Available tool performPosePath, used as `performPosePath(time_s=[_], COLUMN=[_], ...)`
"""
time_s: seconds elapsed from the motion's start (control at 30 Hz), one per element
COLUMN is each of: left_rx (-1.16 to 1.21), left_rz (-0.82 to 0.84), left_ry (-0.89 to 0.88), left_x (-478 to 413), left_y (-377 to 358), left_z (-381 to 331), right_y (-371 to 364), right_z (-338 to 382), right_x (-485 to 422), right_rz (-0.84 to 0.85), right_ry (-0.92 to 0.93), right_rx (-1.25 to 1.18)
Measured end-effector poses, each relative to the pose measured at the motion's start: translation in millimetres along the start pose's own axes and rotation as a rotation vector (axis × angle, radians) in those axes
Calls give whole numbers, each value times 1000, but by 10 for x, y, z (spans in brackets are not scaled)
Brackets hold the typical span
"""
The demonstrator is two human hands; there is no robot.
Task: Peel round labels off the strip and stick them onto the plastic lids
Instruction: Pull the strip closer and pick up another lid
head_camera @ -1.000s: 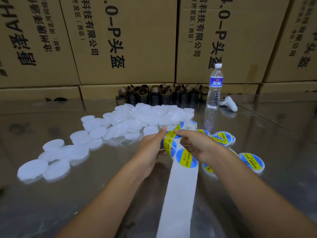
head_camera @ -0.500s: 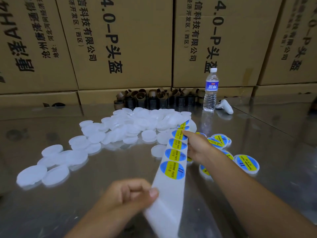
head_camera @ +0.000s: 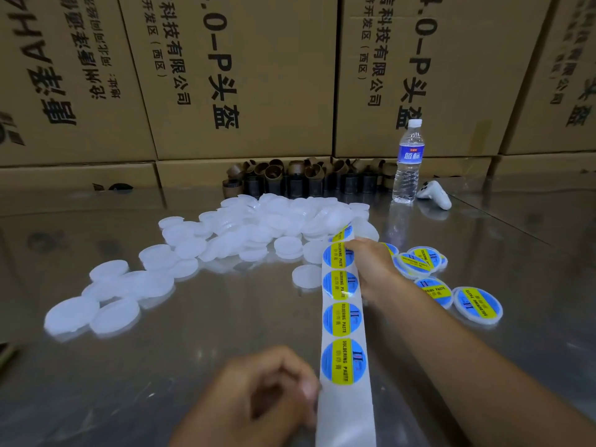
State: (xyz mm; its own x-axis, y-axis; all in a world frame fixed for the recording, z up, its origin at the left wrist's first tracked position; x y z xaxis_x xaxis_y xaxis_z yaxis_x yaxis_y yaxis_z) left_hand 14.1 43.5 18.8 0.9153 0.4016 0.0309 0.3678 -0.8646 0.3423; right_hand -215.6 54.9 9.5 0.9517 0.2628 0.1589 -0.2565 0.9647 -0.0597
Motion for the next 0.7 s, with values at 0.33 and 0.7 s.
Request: performPosePath(time_s=[0.33, 0.7], left_rx=[-524, -647], left_rz=[-512, -489], left_ry=[-264, -304], left_x=[-1271, -1491], left_y=[438, 455], left_z=[222, 290], right_y=[43, 212], right_z=[-113, 99], right_x=[31, 151], right_rz=[-17, -164], right_ry=[185, 563], right_rx=[-13, 199])
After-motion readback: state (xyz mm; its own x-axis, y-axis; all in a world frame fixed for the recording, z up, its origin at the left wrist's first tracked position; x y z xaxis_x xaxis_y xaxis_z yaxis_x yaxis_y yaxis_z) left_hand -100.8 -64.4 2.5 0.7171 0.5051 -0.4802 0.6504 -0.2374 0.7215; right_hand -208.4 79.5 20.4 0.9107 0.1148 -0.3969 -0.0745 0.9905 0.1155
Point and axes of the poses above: each hand's wrist, its own x-axis away from the middle knuckle, its own y-axis out of the back of the hand, z = x × y, the point moved 7 cm from there along -x, towards the middle knuckle, and after that the axes turned 12 degrees about -z, right-handed, at the moved point
